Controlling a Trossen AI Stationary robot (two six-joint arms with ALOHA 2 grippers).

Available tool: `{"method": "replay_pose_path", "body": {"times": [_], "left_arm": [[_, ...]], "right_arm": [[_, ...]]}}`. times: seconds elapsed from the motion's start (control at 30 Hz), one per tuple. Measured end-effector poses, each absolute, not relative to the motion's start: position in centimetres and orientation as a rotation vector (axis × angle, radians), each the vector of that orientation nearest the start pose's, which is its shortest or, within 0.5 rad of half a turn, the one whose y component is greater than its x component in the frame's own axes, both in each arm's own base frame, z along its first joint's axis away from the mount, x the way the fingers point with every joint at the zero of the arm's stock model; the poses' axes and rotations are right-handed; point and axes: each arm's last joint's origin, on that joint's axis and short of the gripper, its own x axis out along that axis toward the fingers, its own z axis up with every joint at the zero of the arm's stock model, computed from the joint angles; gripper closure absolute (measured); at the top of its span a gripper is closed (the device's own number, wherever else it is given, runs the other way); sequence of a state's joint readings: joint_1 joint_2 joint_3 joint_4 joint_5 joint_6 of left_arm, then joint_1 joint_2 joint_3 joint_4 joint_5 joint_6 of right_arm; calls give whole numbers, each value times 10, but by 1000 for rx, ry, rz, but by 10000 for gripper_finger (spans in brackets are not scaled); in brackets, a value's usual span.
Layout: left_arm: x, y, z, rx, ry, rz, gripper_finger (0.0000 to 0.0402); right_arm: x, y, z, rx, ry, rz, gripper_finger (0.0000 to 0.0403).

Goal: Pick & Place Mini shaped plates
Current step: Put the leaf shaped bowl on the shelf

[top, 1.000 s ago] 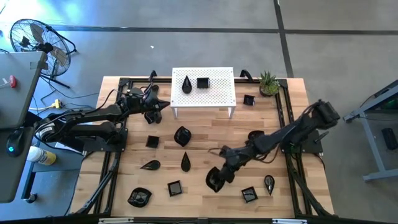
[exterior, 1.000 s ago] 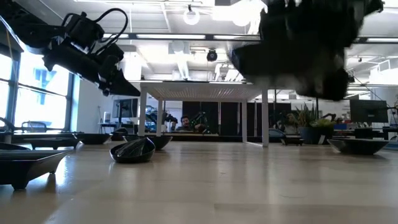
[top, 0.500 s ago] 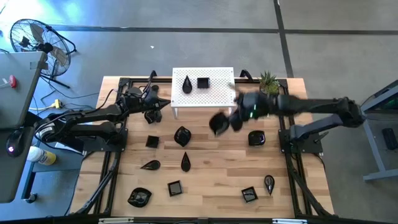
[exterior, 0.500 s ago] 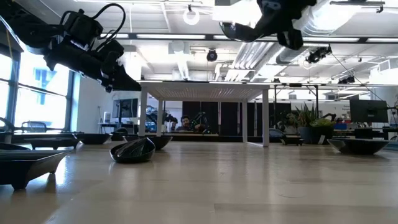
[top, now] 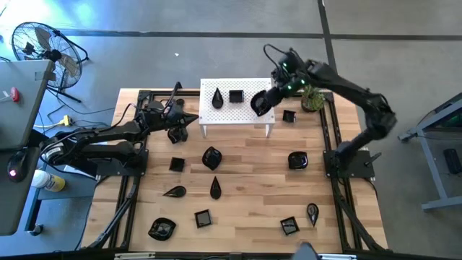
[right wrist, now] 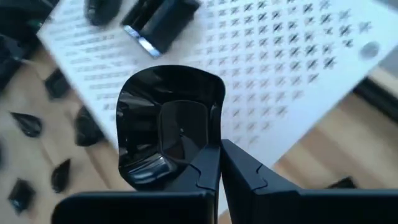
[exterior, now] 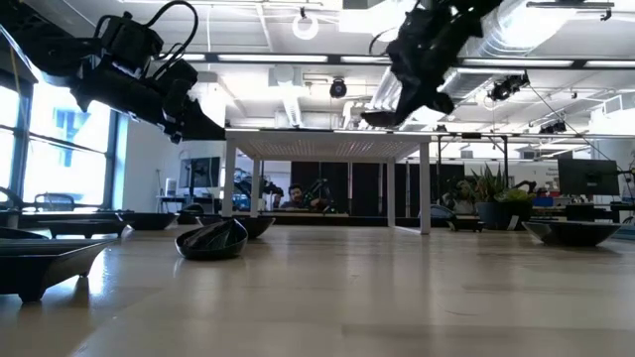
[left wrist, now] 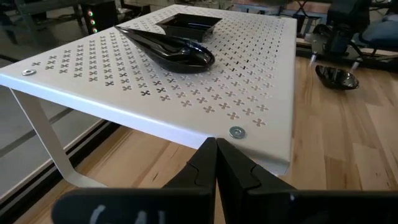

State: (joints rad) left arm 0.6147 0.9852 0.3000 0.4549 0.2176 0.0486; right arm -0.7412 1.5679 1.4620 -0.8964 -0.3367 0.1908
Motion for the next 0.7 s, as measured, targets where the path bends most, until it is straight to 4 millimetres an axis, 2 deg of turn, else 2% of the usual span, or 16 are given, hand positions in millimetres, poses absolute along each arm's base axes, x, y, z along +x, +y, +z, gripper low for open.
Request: {"method": "replay_pose_path", "body": {"times": [0.13,0.27,0.43,0.7], "left_arm": [[163,107,193,-46,221,390,402],[163,108,193,-46,222,390,402],[163,108,193,-38,224,389,402],[163,107,193,-39,224,390,402]], "right_arm": [[254,-237,319,668,862,-442,398],[259,-252,318,664,898,-438,397],[259,-261,311,695,909,-465,398],[258,-265,309,700,902,-472,396]]}}
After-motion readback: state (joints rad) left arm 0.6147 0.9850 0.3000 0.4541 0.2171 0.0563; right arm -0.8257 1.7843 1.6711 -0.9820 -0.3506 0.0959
